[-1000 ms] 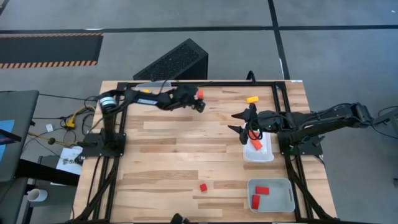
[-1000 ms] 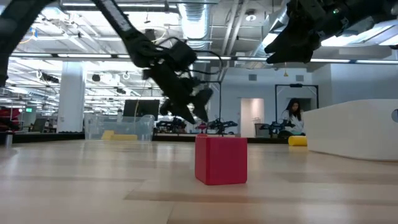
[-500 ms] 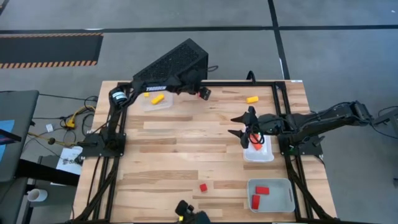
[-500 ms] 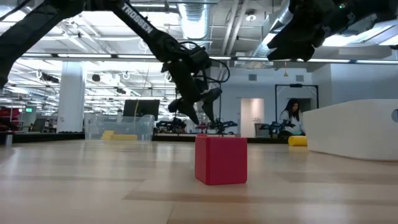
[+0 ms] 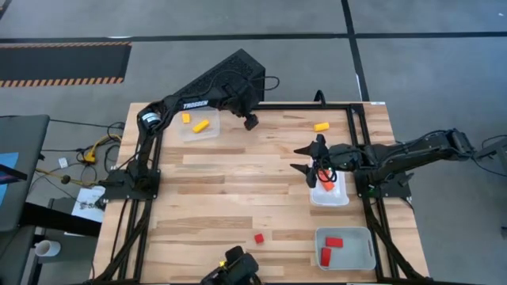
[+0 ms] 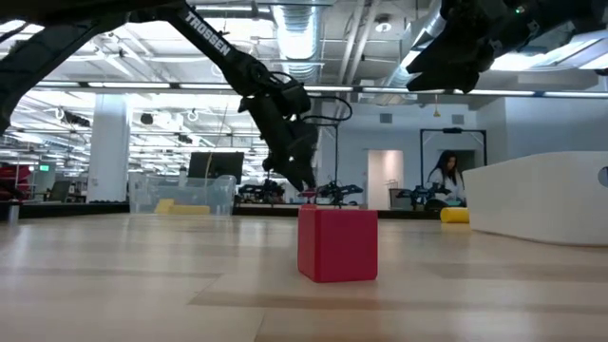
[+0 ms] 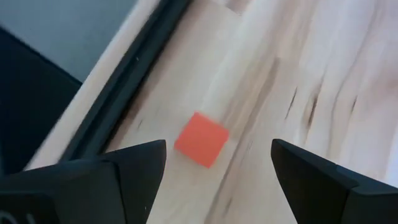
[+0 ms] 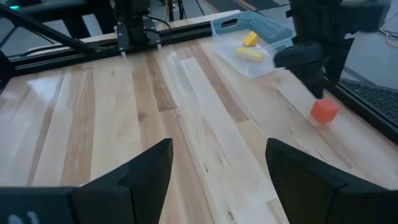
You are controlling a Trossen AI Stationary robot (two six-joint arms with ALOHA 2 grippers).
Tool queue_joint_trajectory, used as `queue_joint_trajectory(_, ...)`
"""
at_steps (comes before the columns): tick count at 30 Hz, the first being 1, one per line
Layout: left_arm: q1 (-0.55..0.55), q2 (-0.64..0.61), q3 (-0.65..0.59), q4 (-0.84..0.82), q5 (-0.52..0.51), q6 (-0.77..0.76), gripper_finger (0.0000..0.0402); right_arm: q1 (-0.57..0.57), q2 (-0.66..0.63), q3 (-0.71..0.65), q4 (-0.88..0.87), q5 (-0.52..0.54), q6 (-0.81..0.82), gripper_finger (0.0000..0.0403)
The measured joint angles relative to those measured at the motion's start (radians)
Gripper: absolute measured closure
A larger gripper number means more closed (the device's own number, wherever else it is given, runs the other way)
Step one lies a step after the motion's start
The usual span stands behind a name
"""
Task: Sort & place blocks by color
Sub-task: Put the orange block into the white bin
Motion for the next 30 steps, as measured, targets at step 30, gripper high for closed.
queue_joint_trajectory(30, -0.016, 0.066, 0.032, -0.024, -0.059, 0.572, 0.0127, -0.023, 0.000, 0.000, 0.020, 0.000, -0.011, 0.0121)
